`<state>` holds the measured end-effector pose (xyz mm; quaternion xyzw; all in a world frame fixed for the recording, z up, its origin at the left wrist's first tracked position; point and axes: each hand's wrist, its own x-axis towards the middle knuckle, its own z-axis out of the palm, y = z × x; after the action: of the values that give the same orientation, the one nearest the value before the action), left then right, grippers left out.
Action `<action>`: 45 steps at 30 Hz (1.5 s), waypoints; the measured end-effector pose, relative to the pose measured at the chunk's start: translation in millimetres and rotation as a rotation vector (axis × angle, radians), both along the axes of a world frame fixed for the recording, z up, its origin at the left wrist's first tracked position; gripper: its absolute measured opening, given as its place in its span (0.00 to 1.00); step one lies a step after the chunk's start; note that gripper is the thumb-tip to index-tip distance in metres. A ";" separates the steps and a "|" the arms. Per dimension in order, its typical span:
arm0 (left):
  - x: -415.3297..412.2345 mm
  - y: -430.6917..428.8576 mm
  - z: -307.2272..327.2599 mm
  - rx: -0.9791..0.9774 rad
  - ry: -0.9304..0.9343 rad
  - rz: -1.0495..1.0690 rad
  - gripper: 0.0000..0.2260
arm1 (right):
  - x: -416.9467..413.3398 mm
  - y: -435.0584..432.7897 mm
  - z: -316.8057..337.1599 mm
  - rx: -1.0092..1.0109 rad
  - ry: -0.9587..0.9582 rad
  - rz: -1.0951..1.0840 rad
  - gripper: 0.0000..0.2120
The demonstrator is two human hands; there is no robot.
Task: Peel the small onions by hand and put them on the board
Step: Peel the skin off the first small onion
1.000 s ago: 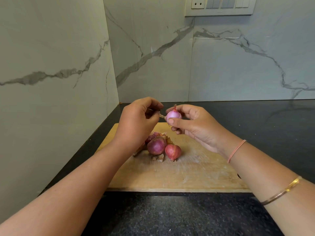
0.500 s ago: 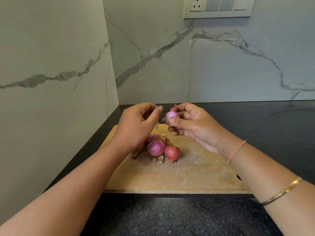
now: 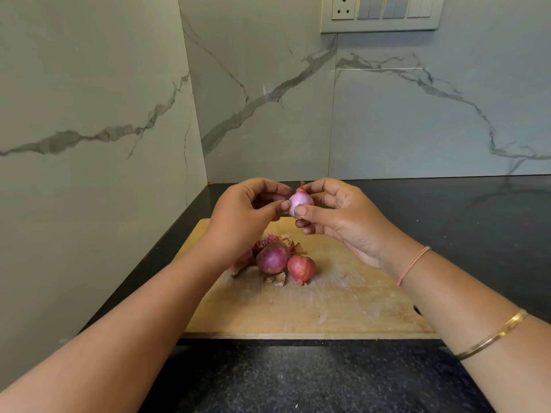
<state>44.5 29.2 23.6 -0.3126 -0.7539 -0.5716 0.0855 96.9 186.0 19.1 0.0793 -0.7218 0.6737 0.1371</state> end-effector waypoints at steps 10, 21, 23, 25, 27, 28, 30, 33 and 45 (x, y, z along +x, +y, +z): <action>-10.6 -2.1 -3.2 -0.007 -0.035 0.062 0.09 | -3.9 -0.4 -0.1 -0.097 -0.035 0.006 0.11; -9.9 -4.4 -5.5 -0.187 0.207 0.256 0.11 | -1.3 -0.6 1.1 -0.106 -0.063 0.037 0.09; -11.1 -5.3 -5.5 -0.190 0.230 0.286 0.11 | -1.0 -0.5 1.8 -0.138 -0.072 0.060 0.07; -12.4 -6.0 -5.7 -0.198 0.246 0.312 0.11 | -0.9 -0.8 2.2 -0.168 -0.078 0.097 0.07; -13.8 -7.2 -5.6 -0.198 0.257 0.339 0.11 | -0.7 -0.6 3.0 -0.189 -0.084 0.136 0.08; -14.6 -7.9 -5.3 -0.194 0.258 0.351 0.11 | -0.8 -0.5 3.3 -0.202 -0.090 0.156 0.09; -15.4 -8.9 -4.6 -0.192 0.255 0.361 0.11 | -0.7 -0.3 3.8 -0.233 -0.100 0.191 0.10; -14.2 -8.6 -4.3 -0.211 0.246 0.356 0.10 | -0.7 -0.7 4.2 -0.266 -0.111 0.205 0.11; 0.5 -0.6 -8.8 -0.343 0.384 0.118 0.10 | -0.9 2.4 5.3 -0.275 -0.126 0.046 0.05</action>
<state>45.1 28.6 14.9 -0.3808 -0.8266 -0.3596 0.2058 96.0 188.3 24.5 0.0337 -0.6279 0.7728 0.0856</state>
